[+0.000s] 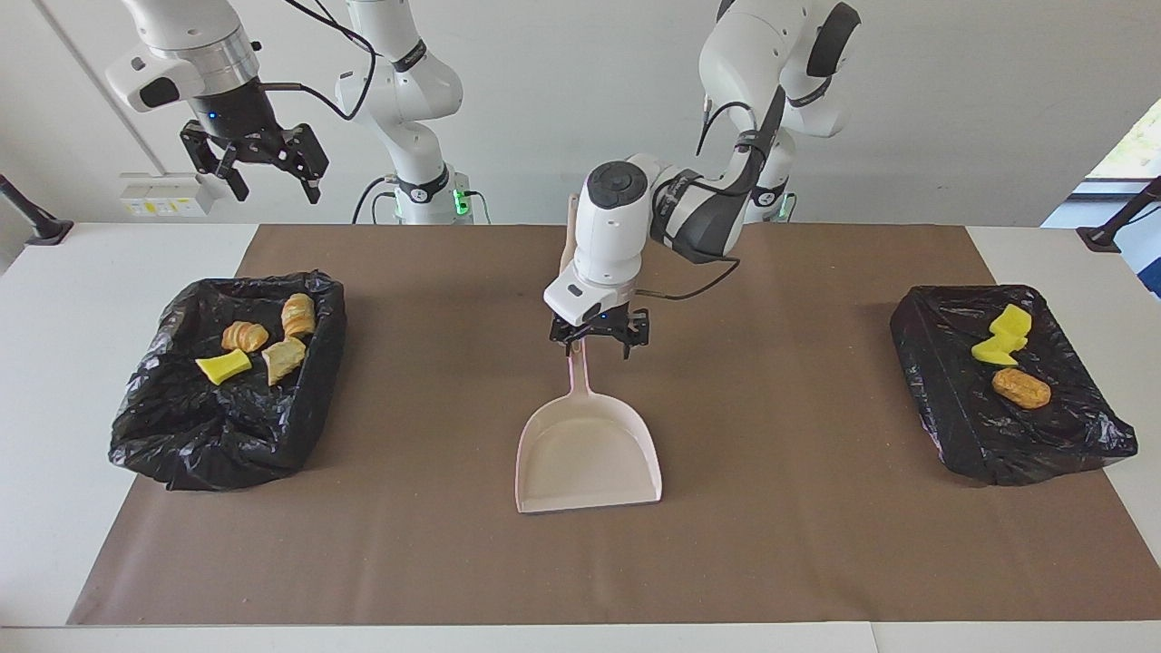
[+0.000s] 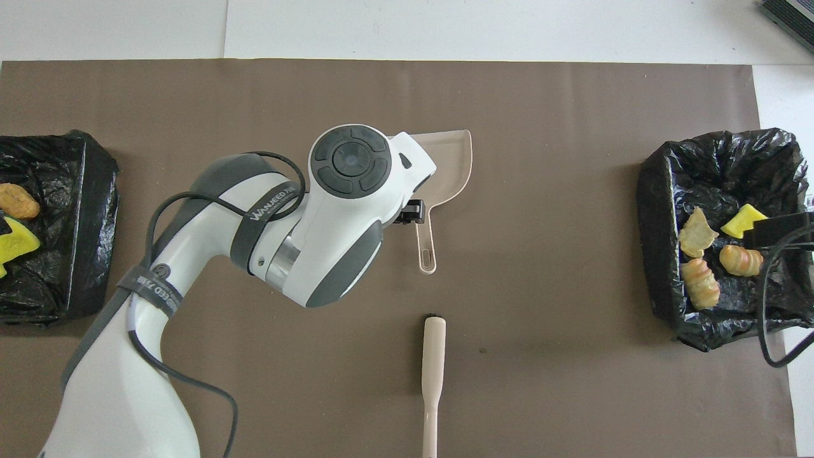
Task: Sweep and dump trash in bin
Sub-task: 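Release the dustpan on the table and withdraw the left gripper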
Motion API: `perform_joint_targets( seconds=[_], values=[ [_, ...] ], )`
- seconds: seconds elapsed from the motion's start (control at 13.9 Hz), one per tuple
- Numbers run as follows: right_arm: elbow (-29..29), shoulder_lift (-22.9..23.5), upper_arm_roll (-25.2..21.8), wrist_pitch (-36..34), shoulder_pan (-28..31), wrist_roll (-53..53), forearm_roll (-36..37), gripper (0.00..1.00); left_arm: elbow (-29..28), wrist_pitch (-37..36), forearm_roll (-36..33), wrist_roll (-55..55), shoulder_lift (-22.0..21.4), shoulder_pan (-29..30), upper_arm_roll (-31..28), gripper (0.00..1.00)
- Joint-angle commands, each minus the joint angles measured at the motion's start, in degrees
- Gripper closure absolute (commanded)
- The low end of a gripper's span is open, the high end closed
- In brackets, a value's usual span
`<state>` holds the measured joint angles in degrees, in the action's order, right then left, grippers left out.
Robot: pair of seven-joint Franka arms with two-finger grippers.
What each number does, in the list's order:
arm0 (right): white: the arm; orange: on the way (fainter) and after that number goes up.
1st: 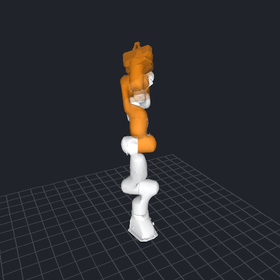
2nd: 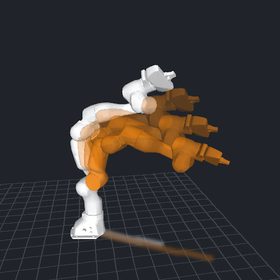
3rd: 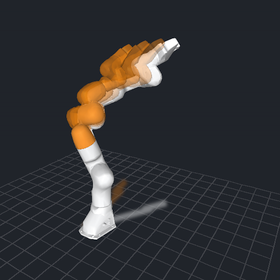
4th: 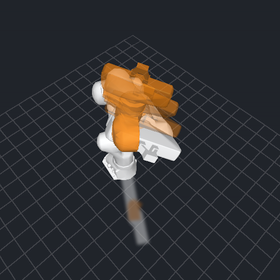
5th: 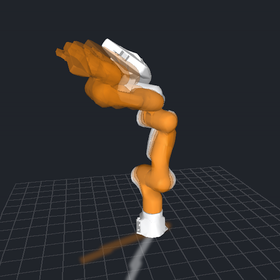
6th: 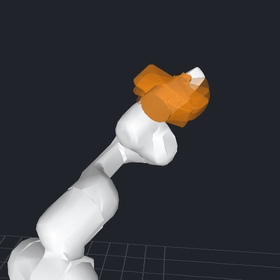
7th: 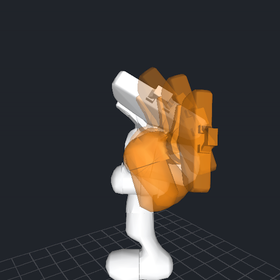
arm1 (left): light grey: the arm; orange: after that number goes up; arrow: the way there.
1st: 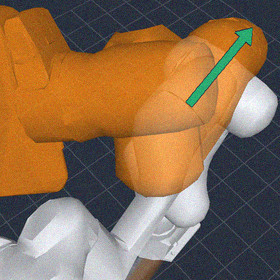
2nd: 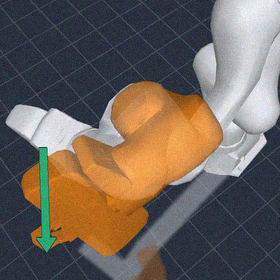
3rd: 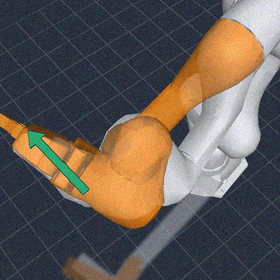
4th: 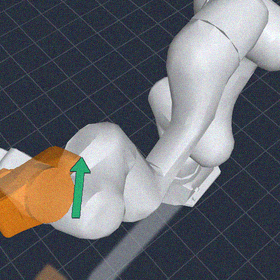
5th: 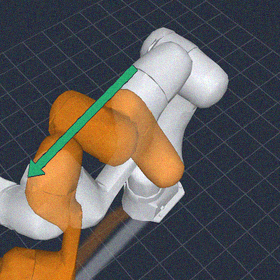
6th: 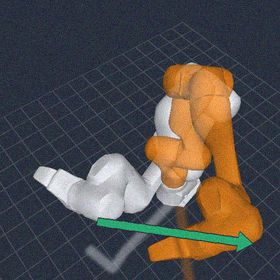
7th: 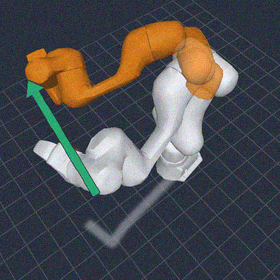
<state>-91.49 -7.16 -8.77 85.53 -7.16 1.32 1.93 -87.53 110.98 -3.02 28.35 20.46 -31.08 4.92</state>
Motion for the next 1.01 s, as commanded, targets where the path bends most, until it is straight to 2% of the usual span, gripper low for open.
perform_joint_targets(
  seconds=[0.0, 0.22, 0.5, 0.72, 0.94],
  values=[
    [-1.15, -1.10, 0.51, 0.61, 0.30, 0.44, 0.35, 0.00, -3.26, -3.30, -1.81, -6.61, -6.20, 4.95, 0.27, 0.00],
    [-1.15, -1.10, 0.51, 0.61, 0.30, 0.44, 0.35, 0.00, -3.18, -6.20, -1.81, -18.39, -11.83, 12.51, 0.36, 0.00],
    [-1.15, -1.10, 0.51, 0.61, 0.30, 0.44, 0.35, 0.00, -2.65, -11.47, -1.55, -26.67, -17.11, 18.06, 0.18, 0.00],
    [-1.15, -1.10, 0.51, 0.61, 0.30, 0.52, 0.35, 0.00, -1.68, -15.42, -1.02, -30.18, -20.19, 22.18, -0.26, 0.00],
    [-1.15, -1.10, 0.51, 0.61, 0.30, 0.44, 0.35, 0.00, 1.03, -21.66, 0.99, -36.95, -21.25, 25.53, -0.35, 0.00]
  ],
)
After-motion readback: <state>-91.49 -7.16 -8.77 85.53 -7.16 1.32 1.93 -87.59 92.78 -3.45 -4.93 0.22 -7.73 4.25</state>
